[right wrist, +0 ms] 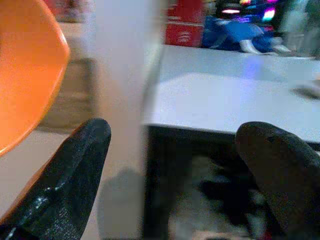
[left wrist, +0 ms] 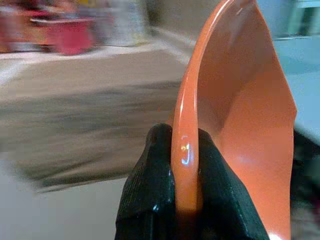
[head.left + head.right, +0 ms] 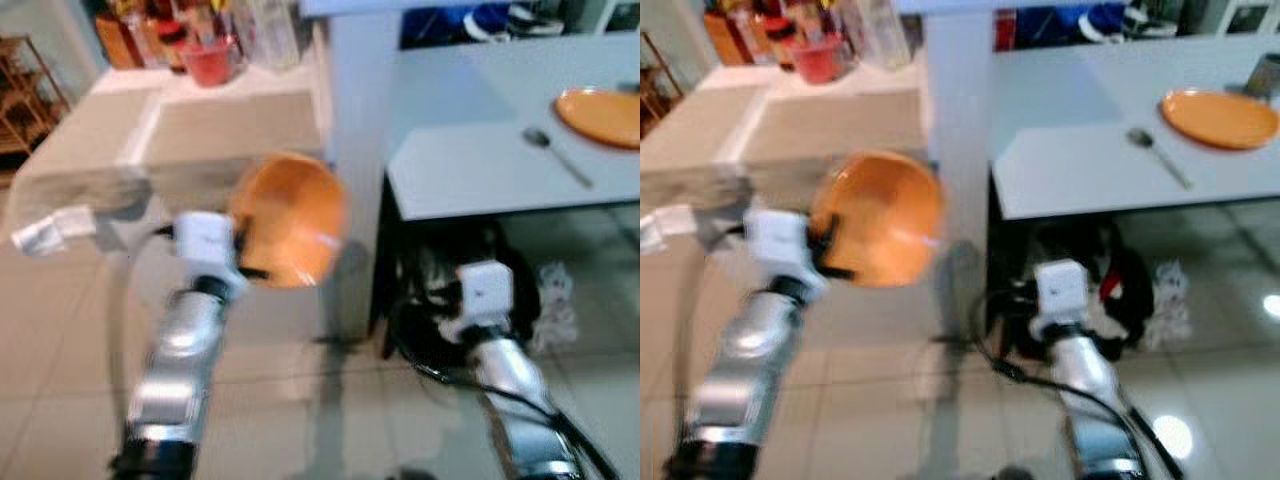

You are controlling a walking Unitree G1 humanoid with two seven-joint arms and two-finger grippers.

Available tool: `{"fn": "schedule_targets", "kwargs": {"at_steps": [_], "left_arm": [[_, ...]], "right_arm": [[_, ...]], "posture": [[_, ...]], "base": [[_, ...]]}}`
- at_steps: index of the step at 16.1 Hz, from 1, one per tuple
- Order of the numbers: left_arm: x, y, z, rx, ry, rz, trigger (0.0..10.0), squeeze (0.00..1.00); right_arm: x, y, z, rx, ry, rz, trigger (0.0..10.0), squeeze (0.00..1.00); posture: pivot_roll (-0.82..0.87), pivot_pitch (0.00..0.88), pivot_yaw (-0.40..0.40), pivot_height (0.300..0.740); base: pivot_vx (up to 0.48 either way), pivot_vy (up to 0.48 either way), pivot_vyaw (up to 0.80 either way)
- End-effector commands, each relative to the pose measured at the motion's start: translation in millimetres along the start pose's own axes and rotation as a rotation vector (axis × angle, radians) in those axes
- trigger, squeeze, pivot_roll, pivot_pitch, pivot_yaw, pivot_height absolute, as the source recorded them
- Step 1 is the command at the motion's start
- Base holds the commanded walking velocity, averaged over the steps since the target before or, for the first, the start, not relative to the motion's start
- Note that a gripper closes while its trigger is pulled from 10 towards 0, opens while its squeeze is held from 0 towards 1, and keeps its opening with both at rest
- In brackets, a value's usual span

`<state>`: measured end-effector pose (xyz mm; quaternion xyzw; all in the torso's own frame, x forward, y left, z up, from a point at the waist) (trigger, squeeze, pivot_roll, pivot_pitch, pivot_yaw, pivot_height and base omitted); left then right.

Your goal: Setting the table

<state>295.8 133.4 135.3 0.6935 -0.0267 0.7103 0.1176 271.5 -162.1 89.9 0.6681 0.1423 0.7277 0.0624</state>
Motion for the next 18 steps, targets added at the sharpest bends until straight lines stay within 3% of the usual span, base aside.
{"fn": "schedule_targets", "kwargs": {"at_steps": [1,3,7,14,18], "left_arm": [[12,-7.0,-0.5,0.015,0.048,0.012,0.0,0.0],[15,-5.1,-0.5,0.008,0.064,-0.003,0.0,0.0],[39,-2.7,-1.9,0.003,0.162,0.005,0.0,0.0],[55,11.3,3.4,-0.083,0.204,0.007,0.0,0.0],[54,16.4,4.5,-0.105,0.194,-0.004,0.0,0.0]], "right_arm": [[8,-5.0,3.8,0.011,0.036,0.014,10.0,0.0],[9,-3.5,4.5,0.001,0.047,0.012,10.0,0.0],[29,10.0,7.0,-0.055,0.128,-0.006,10.0,0.0],[20,6.7,6.2,-0.053,0.101,-0.006,10.0,0.0],[17,4.7,4.5,-0.053,0.089,-0.004,10.0,0.0]], "posture": [[-0.15,0.0,0.091,0.722],[-0.15,0.0,0.089,0.722],[-0.15,0.0,0.088,0.722],[-0.15,0.0,0.1,0.722],[-0.16,0.0,0.103,0.722]], "base": [[0.262,-0.398,0.0],[0.27,-0.394,0.0],[0.26,-0.401,0.0],[0.259,-0.401,0.0],[0.262,-0.398,0.0]]}}
Point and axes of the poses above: a point about 5 cm out from each wrist's last joint towards the gripper, its own z axis pointing out of the wrist towards the gripper, its own x axis along the axis of the wrist's last joint, y = z × x, the point moved 1 cm from there along z, pointing out of the wrist towards the gripper, and after that the axes turned 8 degrees about -z, right-handed, at the moved point
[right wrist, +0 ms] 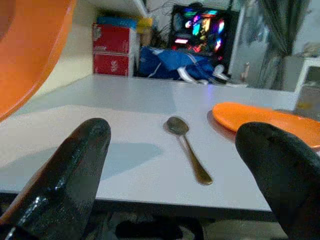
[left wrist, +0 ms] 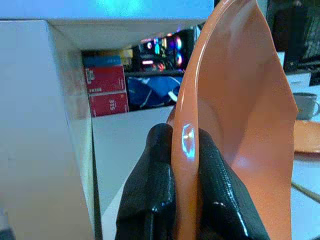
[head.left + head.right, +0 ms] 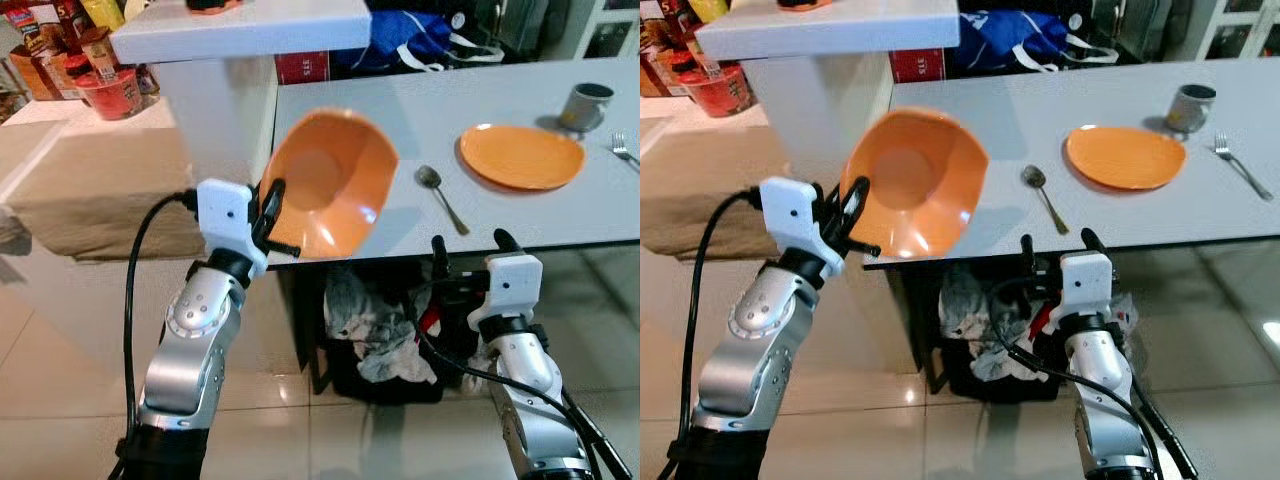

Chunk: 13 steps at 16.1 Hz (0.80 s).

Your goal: Setting the table

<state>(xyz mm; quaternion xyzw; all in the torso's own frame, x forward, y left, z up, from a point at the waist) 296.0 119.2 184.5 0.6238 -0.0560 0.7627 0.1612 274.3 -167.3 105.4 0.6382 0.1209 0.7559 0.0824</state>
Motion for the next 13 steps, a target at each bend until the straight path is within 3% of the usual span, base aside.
{"fn": "schedule_targets", "kwargs": {"at_steps": [1,13], "left_arm": [[6.7,-2.8,1.0,0.009,0.024,0.006,0.0,0.0],[0.8,-8.8,7.2,0.02,-0.005,0.021,0.0,0.0]], "right_arm": [[3.4,-5.3,1.2,0.017,0.016,0.002,10.0,0.0],[2.3,-7.0,-1.4,0.024,0.009,0.002,10.0,0.0]], "posture": [[-0.16,0.0,0.103,0.722],[-0.17,0.0,0.105,0.722]], "base": [[0.262,-0.401,0.0],[0.259,-0.401,0.0]]}}
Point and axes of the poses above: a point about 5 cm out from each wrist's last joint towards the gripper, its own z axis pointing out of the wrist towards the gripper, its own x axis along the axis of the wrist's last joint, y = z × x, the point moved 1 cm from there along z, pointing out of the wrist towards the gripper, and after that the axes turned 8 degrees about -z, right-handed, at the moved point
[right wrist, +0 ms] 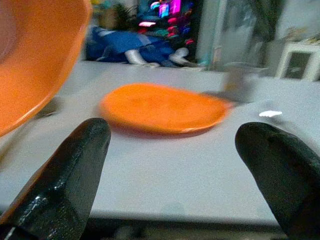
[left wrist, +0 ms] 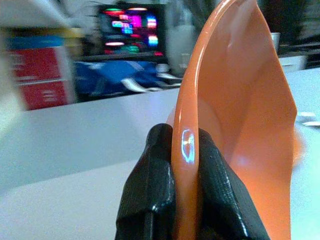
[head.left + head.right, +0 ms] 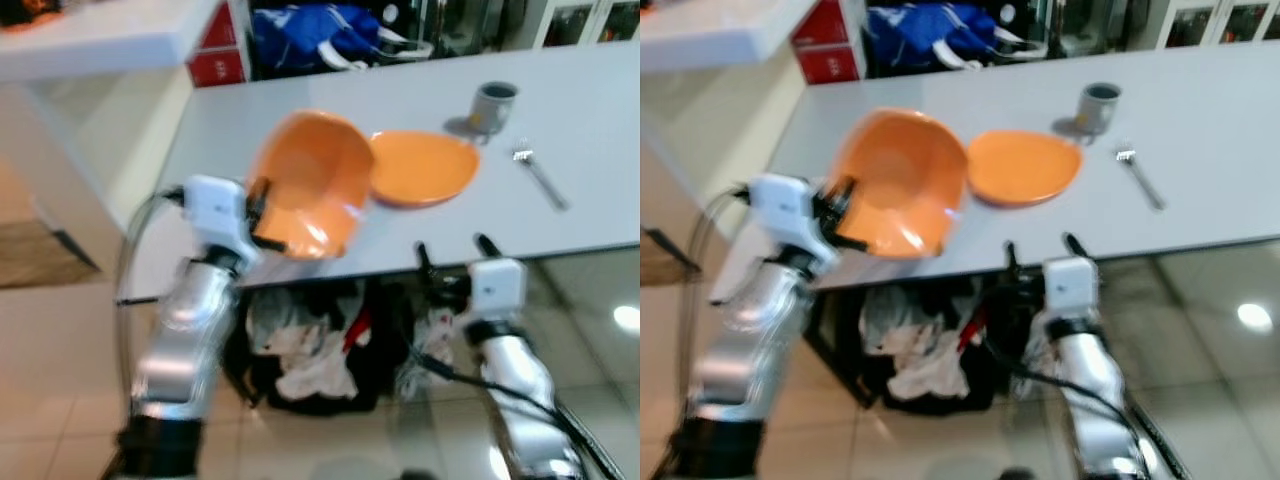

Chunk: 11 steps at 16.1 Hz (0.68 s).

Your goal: Setting the table

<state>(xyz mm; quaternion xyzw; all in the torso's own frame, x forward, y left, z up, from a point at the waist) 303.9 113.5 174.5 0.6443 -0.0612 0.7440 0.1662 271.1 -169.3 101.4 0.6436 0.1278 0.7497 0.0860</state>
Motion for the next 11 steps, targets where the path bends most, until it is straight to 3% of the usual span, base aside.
{"fn": "schedule_targets", "kwargs": {"at_steps": [1,11], "left_arm": [[13,-10.8,-0.5,0.03,0.05,0.03,0.0,0.0],[8,-22.5,2.6,0.063,0.029,0.036,0.0,0.0]], "right_arm": [[6,-7.8,2.1,0.017,0.024,0.016,10.0,0.0],[5,-8.7,0.1,0.025,0.012,0.016,10.0,0.0]], "posture": [[-0.17,0.0,0.105,0.722],[-0.17,0.0,0.108,0.722]], "base": [[0.259,-0.401,0.0],[0.258,-0.401,0.0]]}}
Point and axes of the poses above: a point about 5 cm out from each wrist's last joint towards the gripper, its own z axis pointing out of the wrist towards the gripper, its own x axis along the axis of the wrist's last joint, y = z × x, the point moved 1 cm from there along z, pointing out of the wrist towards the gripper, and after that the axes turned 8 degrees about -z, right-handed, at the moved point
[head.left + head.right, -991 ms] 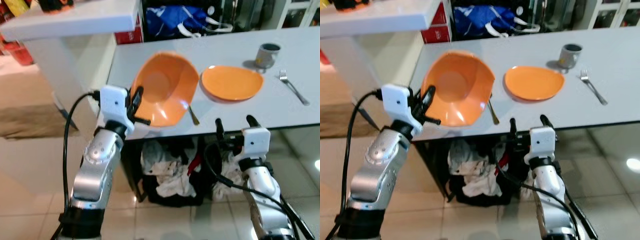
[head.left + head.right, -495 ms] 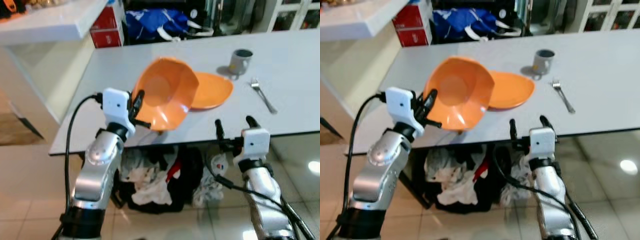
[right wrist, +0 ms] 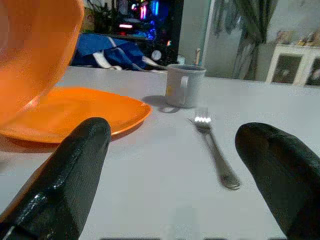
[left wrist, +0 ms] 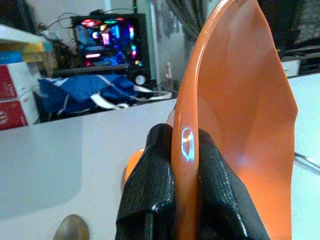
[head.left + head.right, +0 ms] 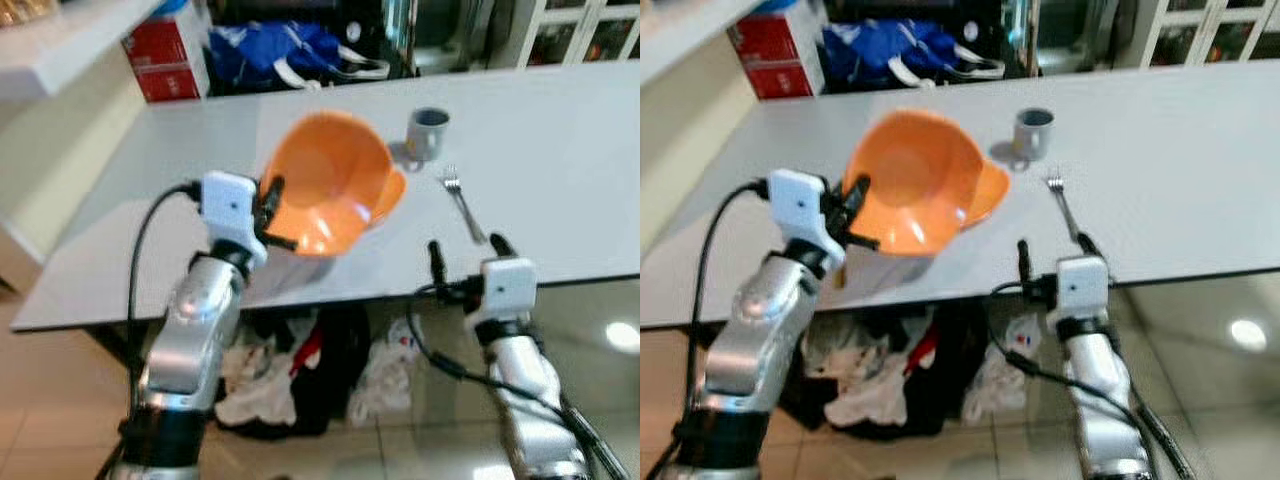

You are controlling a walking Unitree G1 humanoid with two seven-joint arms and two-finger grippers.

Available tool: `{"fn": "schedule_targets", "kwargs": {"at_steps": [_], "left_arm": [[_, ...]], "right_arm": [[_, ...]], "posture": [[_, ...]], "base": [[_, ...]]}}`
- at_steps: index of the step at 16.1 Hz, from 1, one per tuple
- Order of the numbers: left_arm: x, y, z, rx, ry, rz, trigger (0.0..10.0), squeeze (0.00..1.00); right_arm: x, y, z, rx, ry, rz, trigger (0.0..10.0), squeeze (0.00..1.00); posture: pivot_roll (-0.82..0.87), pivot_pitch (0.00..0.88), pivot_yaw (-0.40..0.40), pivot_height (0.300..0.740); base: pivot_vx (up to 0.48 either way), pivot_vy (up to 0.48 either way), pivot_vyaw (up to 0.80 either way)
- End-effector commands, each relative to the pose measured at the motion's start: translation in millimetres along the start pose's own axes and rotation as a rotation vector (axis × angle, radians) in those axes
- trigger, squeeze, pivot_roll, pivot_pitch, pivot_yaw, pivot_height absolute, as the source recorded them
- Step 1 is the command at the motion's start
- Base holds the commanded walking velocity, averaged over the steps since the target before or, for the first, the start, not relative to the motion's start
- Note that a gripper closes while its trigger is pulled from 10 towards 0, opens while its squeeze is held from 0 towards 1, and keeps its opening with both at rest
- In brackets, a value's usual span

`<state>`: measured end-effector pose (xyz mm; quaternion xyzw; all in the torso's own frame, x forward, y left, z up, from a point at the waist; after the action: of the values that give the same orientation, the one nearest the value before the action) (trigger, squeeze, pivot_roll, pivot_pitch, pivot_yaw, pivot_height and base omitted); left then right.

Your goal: Setting the table

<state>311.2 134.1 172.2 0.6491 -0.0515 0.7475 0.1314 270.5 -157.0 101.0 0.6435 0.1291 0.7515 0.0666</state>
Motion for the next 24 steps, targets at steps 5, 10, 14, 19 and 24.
{"fn": "schedule_targets", "kwargs": {"at_steps": [5,10,14,19,24], "left_arm": [[14,0.5,10.9,-0.016,0.022,-0.02,0.0,0.0],[23,4.0,51.8,-0.014,-0.012,-0.247,0.0,0.0],[19,-2.2,89.8,0.027,-0.068,-0.437,0.0,0.0],[19,-0.7,112.7,0.057,-0.105,-0.478,0.0,0.0],[21,-16.5,119.7,0.168,-0.1,-0.536,0.0,0.0]], "right_arm": [[0,3.1,-0.8,0.006,-0.004,-0.011,10.0,0.0],[-1,2.4,-2.0,0.01,-0.007,-0.01,10.0,0.0],[-2,2.1,-6.2,0.014,-0.016,-0.013,10.0,0.0],[-1,7.4,-20.6,0.005,-0.036,-0.031,10.0,0.0],[-3,13.6,-40.2,-0.006,-0.078,-0.052,10.0,0.0]], "posture": [[-0.17,0.0,0.106,0.722],[-0.18,0.0,0.103,0.722],[-0.21,0.0,0.1,0.722],[-0.27,0.002,0.112,0.722],[-0.33,0.033,0.113,0.722]], "base": [[0.151,-0.076,0.0],[0.0,0.0,0.0],[0.0,0.0,0.0],[0.0,0.0,0.0],[0.0,0.0,0.0]]}}
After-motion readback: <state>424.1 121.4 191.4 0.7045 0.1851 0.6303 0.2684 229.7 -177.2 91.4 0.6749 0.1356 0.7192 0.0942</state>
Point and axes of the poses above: a point about 5 cm out from each wrist's last joint towards the gripper, its own z axis pointing out of the wrist towards the gripper, its own x axis along the axis of the wrist's last joint, y = z × x, the point moved 1 cm from there along z, pointing out of the wrist towards the gripper, and after that the axes turned 8 degrees about -z, right-handed, at the moved point
